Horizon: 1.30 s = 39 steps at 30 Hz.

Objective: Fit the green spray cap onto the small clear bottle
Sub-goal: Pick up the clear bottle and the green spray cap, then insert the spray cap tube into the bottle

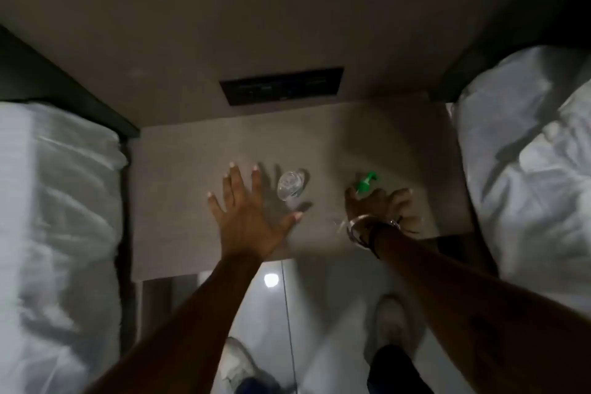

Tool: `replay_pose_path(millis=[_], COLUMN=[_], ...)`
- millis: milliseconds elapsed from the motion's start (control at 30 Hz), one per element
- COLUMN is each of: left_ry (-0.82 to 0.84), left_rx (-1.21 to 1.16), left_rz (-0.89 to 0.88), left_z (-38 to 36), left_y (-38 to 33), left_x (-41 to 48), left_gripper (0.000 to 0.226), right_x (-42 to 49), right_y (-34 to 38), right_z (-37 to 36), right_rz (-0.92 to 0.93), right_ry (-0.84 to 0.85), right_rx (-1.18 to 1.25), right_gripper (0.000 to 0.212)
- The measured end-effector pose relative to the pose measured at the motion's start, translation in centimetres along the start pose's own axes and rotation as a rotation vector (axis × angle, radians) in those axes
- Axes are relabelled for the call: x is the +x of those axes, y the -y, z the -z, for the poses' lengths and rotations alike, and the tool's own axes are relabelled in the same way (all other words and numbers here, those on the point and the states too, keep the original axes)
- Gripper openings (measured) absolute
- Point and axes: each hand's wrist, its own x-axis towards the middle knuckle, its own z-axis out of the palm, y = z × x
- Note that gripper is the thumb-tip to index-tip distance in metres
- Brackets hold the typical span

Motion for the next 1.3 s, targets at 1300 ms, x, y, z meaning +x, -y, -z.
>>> replay_pose_path(millis=[1300], left_ry=[-0.298], left_rx=[-0.532], left_rz=[0.086], left_z=[-8.2], left_y=[-2.5], left_x=[5.2], left_gripper=[0.046], right_x=[-0.2], right_y=[8.6], right_z=[3.4], right_rz=[0.761], right_ry=[-0.306], right_rx=[0.734], right_gripper=[0.030])
